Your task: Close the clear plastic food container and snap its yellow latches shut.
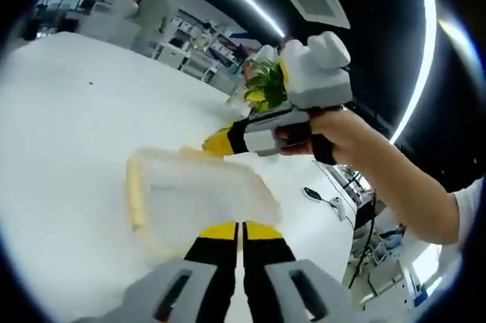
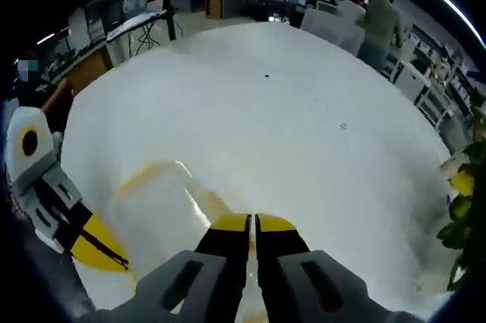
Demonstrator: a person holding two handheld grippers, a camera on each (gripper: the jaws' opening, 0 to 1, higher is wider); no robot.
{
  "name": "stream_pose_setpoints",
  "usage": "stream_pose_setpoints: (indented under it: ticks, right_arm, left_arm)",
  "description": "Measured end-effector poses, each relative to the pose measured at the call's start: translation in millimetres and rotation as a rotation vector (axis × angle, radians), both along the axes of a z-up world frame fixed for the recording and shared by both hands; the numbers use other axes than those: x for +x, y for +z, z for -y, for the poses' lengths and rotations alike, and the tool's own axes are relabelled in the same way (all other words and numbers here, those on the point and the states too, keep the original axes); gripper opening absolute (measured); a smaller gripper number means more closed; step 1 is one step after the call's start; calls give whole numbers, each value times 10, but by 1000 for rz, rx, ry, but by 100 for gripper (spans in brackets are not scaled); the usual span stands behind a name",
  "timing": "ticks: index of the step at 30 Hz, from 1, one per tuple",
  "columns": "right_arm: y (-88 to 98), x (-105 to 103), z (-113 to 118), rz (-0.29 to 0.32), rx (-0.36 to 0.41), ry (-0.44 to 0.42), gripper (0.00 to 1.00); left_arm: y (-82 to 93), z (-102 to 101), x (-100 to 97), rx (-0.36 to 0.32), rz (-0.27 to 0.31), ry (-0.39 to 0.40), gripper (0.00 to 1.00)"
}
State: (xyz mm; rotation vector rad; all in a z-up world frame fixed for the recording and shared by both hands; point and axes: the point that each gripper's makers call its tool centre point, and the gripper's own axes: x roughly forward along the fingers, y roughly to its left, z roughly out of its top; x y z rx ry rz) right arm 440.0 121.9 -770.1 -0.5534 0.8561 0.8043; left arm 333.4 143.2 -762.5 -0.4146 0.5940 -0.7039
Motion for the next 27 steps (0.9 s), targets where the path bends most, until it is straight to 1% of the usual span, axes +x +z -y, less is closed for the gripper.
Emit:
stream_pose_setpoints:
  ticks: [1, 2, 3, 5, 6, 7, 8, 9, 10, 11, 12, 13, 14, 15, 16, 17, 18, 19, 20, 22, 23, 24, 25, 27]
  right_arm:
    - [13, -13, -4, 0, -10, 16, 5]
    - [51, -48, -9, -1, -41, 63, 8]
    - [73, -71, -13, -4, -57, 92, 9]
    - [107, -130, -16, -10, -111, 171, 9]
    - [117, -145, -28, -12, -125, 191, 10]
    - [120, -205, -35, -27, -153, 247, 11]
    - [120, -242, -55, -39, -167, 283, 13]
    - [107, -320, -64, -70, -194, 337, 15]
    - [96, -366, -59, -93, -219, 366, 18]
    - [87, -405, -54, -109, -238, 387, 21]
    - [76, -436, -54, -125, -265, 413, 22]
    - [68, -435, -66, -119, -290, 442, 23]
    - [59, -440, -71, -122, -304, 461, 25]
    - [49, -453, -65, -131, -320, 482, 28]
    - [31, -467, -74, -144, -324, 496, 31]
    - [21, -467, -78, -154, -328, 497, 34]
    - [2, -462, -69, -172, -341, 500, 35]
    - [-3, -459, -64, -177, -347, 502, 34]
    - [-11, -449, -56, -185, -364, 513, 33]
    - [-16, -443, -63, -195, -372, 527, 33]
    - [-20, -447, -72, -206, -370, 527, 33]
    - [-31, -470, -89, -230, -364, 532, 33]
    - [-42, -480, -97, -245, -365, 538, 33]
    - [-44, -489, -105, -257, -381, 555, 34]
  left_arm:
    - [12, -5, 2, 17, -4, -4, 0]
    - [42, 1, 2, 20, 0, -10, 0]
    - [108, 19, 9, 26, 34, -29, 0]
    - [181, 41, 16, 45, 69, -58, 0]
    - [200, 48, 15, 66, 80, -79, 0]
    - [228, 52, 31, 111, 107, -105, 2]
    - [252, 59, 39, 143, 132, -125, 3]
    - [278, 76, 38, 177, 163, -160, 6]
    - [291, 100, 22, 239, 200, -216, 8]
    - [288, 95, 26, 294, 221, -245, 11]
    - [289, 101, 26, 369, 267, -294, 12]
    - [288, 107, 22, 424, 302, -333, 12]
    - [285, 133, 4, 482, 342, -390, 12]
    - [278, 170, -33, 496, 354, -438, 14]
    - [261, 223, -89, 508, 351, -500, 17]
    - [242, 231, -114, 532, 345, -539, 20]
    - [228, 227, -111, 568, 347, -565, 22]
    - [232, 235, -92, 614, 377, -598, 21]
    - [245, 253, -81, 634, 403, -623, 21]
    - [247, 269, -90, 669, 414, -679, 21]
    - [239, 257, -74, 700, 419, -700, 21]
    - [225, 235, -64, 732, 424, -718, 21]
    - [203, 225, -65, 771, 441, -759, 21]
    - [170, 216, -57, 807, 447, -792, 21]
